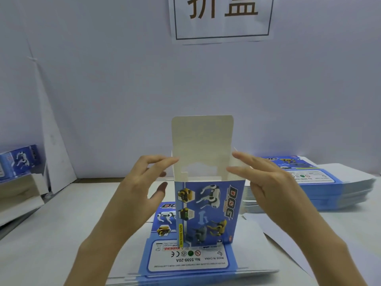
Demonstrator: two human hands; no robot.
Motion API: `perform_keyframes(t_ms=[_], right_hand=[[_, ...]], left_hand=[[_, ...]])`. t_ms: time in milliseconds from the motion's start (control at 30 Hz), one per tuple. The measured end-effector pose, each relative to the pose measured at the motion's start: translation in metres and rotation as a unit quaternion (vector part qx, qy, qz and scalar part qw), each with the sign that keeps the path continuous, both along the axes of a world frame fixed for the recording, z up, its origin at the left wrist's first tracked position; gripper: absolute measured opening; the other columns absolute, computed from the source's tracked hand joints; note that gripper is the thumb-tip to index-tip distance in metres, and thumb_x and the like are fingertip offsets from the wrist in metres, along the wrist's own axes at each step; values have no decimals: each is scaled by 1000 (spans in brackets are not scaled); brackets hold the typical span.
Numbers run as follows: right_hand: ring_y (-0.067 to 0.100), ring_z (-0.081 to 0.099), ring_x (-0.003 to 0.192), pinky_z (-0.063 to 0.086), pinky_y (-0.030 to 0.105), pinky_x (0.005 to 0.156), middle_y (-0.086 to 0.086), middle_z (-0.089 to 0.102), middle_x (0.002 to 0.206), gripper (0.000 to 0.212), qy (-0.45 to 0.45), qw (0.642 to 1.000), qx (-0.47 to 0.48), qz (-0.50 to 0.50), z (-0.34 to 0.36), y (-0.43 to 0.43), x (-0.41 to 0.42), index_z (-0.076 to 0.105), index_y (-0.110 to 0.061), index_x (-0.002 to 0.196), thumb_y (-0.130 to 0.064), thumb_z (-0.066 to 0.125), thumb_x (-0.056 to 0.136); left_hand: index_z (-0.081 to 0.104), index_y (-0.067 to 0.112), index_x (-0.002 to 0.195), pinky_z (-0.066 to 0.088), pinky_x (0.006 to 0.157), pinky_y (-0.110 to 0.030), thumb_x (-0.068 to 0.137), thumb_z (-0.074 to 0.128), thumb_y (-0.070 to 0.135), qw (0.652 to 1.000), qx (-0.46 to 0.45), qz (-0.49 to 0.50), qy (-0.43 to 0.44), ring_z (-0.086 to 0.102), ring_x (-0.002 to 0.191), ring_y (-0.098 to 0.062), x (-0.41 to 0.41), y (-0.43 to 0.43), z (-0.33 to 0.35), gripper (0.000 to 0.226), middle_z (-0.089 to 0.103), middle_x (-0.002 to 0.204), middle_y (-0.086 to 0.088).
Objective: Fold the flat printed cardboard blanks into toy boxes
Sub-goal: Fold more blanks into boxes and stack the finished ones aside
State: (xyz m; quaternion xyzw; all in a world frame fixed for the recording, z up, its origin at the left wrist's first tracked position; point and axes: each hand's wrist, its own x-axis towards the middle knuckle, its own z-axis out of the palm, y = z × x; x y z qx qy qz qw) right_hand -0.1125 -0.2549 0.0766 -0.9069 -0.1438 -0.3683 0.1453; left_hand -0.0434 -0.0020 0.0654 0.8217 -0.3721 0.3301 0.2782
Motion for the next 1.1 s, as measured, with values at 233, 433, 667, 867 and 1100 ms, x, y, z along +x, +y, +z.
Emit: perform_keyframes(t_ms=[233, 433, 667, 867, 1100], right_hand=[[29, 61, 116, 50, 44, 95, 7, 58, 134, 57, -59, 998, 29, 6, -20, 3, 19, 61, -6, 127, 18, 67, 76], [24, 58, 116, 50, 52, 94, 9, 60, 129, 50, -159, 985, 66, -14, -38, 4, 26, 64, -2, 122, 15, 71, 75], [4, 55, 109, 47, 54, 96, -4, 58, 117, 32, -212, 971, 99, -39, -56, 1, 31, 67, -3, 115, -1, 62, 84], [7, 56, 91, 54, 53, 81, 0, 73, 96, 30, -199, 962, 185, -35, -56, 12, 31, 68, -3, 114, -3, 58, 87], [-3, 67, 84, 51, 9, 60, -19, 74, 88, 32, -50, 864, 495, 77, -57, 29, 21, 69, -32, 107, -7, 53, 94]], left_hand=[[35, 31, 140, 53, 66, -19, 78, 74, 0, 1000, -11, 19, -12, 63, 86, -11, 18, -2, -24, 79, 59, 109, -3], [23, 36, 141, 48, 72, -5, 75, 75, -7, 996, -90, -19, 17, 60, 86, -1, 28, -11, -54, 94, 54, 105, 7], [36, 28, 136, 42, 82, 0, 86, 58, 13, 978, -209, 5, -22, 54, 95, 5, 26, -24, -62, 57, 49, 112, 8], [66, 8, 116, 46, 74, -8, 78, 66, 18, 962, -224, 114, -103, 47, 85, -5, 24, -19, -65, 39, 58, 94, -11], [71, 8, 104, 45, 68, -5, 81, 64, 17, 940, -335, 69, -2, 51, 75, -8, 9, -44, -62, 26, 56, 81, 0]])
